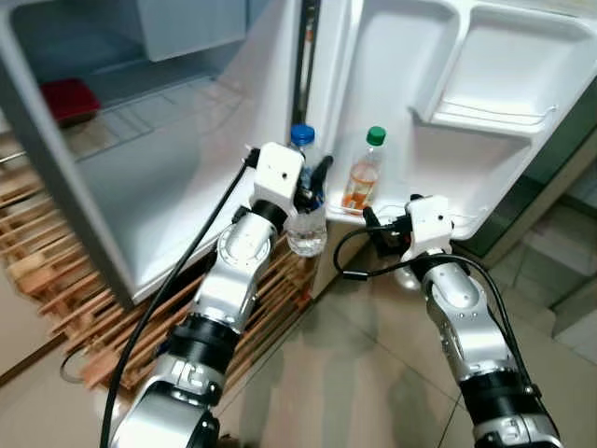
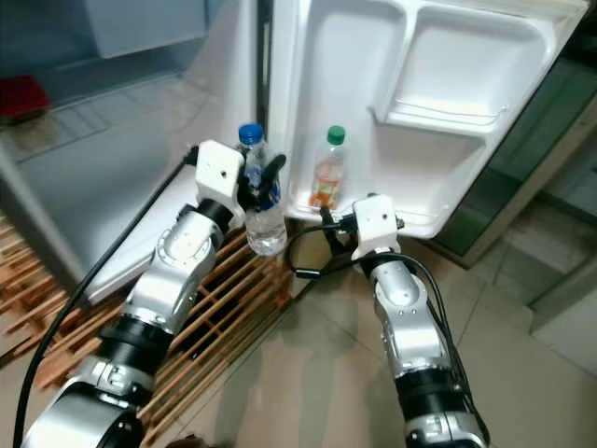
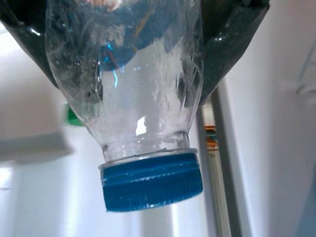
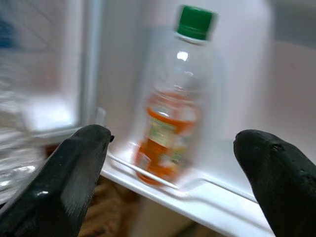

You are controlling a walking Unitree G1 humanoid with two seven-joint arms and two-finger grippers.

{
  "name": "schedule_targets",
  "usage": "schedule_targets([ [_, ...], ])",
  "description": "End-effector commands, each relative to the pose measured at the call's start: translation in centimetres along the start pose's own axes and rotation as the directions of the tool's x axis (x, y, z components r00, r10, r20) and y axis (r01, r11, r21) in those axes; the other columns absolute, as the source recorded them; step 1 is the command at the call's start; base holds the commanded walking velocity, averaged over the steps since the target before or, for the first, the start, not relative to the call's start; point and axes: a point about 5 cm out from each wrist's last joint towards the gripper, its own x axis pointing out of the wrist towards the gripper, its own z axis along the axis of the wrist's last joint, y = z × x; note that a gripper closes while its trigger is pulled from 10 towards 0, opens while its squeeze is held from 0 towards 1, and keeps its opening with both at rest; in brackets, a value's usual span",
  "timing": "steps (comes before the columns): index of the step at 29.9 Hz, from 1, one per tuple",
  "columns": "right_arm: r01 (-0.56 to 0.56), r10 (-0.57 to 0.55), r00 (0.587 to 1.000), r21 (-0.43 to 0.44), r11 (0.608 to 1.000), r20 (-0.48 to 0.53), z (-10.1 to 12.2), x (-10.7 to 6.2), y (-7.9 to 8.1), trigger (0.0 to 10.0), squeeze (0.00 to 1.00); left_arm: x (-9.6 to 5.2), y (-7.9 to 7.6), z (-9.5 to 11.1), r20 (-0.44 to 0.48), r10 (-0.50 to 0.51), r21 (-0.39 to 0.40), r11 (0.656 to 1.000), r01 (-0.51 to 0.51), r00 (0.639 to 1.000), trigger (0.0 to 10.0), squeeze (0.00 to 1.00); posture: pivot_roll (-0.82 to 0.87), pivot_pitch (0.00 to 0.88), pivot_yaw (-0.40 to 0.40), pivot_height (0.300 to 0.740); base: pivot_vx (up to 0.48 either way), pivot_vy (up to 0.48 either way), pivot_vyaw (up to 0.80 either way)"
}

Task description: Restocking fridge

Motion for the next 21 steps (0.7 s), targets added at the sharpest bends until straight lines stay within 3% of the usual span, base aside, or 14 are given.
schedule_targets([
  [1, 0.025, -0.024, 1.0, -0.022, 0.999, 0.017, 0.53, -0.14, -1.09, 10.0, 0.0, 0.66, -0.78, 1.11, 0.048, -0.021, -0.005, 1.0, 0.022, 0.999, 10.0, 0.0, -0.07, 0.0, -0.037, 0.74, 0.45, 0.0, -0.74],
  [10, 0.023, -0.022, 0.999, -0.016, 1.0, 0.031, 0.67, -0.39, -1.19, 10.0, 0.0, 0.43, -1.17, 1.54, 0.087, -0.043, -0.037, 0.998, 0.046, 0.995, 10.0, 0.0, -0.07, 0.0, -0.044, 0.74, 0.426, 0.0, -0.74],
  [21, 0.012, -0.011, 0.999, -0.02, 1.0, 0.03, 0.63, -0.55, -1.03, 10.0, 0.0, -0.08, -1.43, 1.51, 0.098, -0.054, -0.033, 0.998, 0.057, 0.994, 10.0, 0.0, -0.06, 0.0, -0.054, 0.74, 0.0, 0.0, 0.0],
])
